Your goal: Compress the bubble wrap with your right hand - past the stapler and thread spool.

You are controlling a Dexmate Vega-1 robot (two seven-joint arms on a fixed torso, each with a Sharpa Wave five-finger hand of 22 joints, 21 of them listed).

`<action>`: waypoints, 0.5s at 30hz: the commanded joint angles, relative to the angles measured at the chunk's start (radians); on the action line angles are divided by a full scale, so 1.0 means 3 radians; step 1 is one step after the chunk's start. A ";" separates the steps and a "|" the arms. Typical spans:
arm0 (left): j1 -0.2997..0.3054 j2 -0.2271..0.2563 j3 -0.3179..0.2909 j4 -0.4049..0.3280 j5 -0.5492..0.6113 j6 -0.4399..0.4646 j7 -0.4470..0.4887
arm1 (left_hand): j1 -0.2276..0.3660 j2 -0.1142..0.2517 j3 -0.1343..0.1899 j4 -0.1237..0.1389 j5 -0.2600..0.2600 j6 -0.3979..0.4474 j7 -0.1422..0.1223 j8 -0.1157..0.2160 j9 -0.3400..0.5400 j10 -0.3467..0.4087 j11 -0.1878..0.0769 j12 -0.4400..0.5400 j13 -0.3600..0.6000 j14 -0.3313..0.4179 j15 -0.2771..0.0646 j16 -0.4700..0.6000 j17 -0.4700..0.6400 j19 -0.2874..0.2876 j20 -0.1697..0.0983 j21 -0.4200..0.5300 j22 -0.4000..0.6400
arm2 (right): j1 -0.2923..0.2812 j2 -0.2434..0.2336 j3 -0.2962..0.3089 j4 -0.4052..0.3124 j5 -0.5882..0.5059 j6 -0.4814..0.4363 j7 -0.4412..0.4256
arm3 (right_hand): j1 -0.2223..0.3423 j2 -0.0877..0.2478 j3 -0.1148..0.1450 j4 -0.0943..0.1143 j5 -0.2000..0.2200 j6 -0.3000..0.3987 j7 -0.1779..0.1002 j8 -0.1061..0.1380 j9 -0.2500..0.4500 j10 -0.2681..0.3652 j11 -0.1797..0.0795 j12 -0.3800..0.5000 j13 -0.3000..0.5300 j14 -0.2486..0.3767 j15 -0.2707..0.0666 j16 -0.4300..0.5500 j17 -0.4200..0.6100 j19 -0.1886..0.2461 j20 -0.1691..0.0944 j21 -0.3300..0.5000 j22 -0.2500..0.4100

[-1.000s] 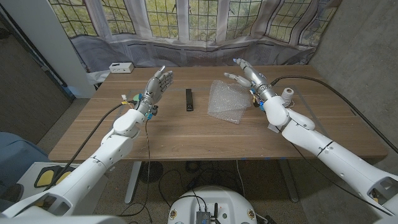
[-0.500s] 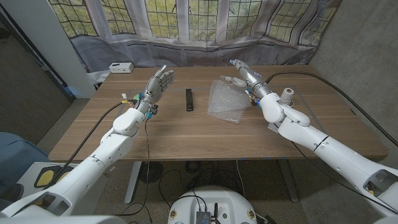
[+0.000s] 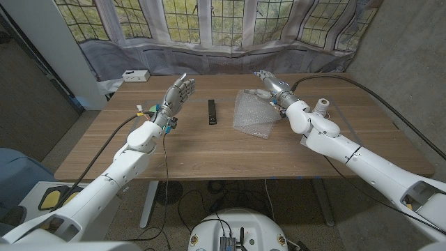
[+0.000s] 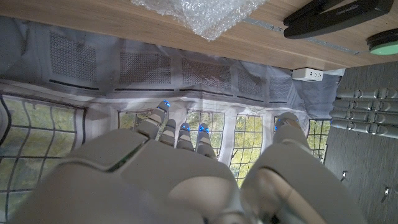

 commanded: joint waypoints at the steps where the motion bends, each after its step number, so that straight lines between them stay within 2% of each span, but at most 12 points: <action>1: 0.0035 -0.0008 -0.0015 -0.0022 -0.0012 0.0007 0.0049 | 0.0022 0.0005 0.0000 -0.0020 -0.0012 0.0012 0.0007 -0.0007 0.0016 0.0015 -0.0013 -0.0015 0.0006 0.0017 0.0016 -0.0002 0.0010 0.0014 0.0029 -0.0004 0.0017 | 0.0209 0.0037 -0.0236 0.0036 -0.0252 -0.0303 0.0276 | -0.0004 0.0012 0.0004 0.0012 -0.0002 -0.0025 0.0003 0.0010 0.0007 -0.0029 0.0004 0.0003 0.0011 -0.0024 0.0006 0.0001 0.0006 -0.0009 0.0001 0.0013 0.0004; 11: 0.0035 -0.0019 -0.0014 0.0001 -0.0015 -0.0001 0.0052 | 0.0024 0.0008 -0.0001 -0.0022 -0.0013 0.0013 0.0002 -0.0008 0.0016 0.0015 -0.0019 -0.0020 0.0006 0.0019 0.0012 -0.0004 0.0010 0.0011 0.0037 -0.0007 0.0017 | 0.0365 0.0088 -0.0372 0.0101 -0.0368 -0.0405 0.0504 | -0.0018 0.0009 -0.0005 0.0022 -0.0005 -0.0033 0.0007 0.0014 0.0007 -0.0029 -0.0003 0.0011 0.0012 -0.0003 0.0008 0.0018 0.0009 0.0015 -0.0007 0.0029 0.0004; 15: 0.0032 -0.0027 -0.0012 0.0015 -0.0022 -0.0002 0.0047 | 0.0025 0.0009 -0.0001 -0.0022 -0.0013 0.0015 0.0004 -0.0007 0.0016 0.0016 -0.0013 -0.0021 0.0006 0.0018 0.0012 -0.0005 0.0010 0.0011 0.0039 -0.0008 0.0017 | 0.0477 0.0124 -0.0481 0.0179 -0.0460 -0.0486 0.0678 | -0.0025 0.0006 -0.0009 0.0025 -0.0006 -0.0035 0.0003 0.0017 0.0008 -0.0013 -0.0002 0.0021 0.0012 0.0003 0.0007 0.0022 0.0010 0.0025 -0.0008 0.0035 0.0004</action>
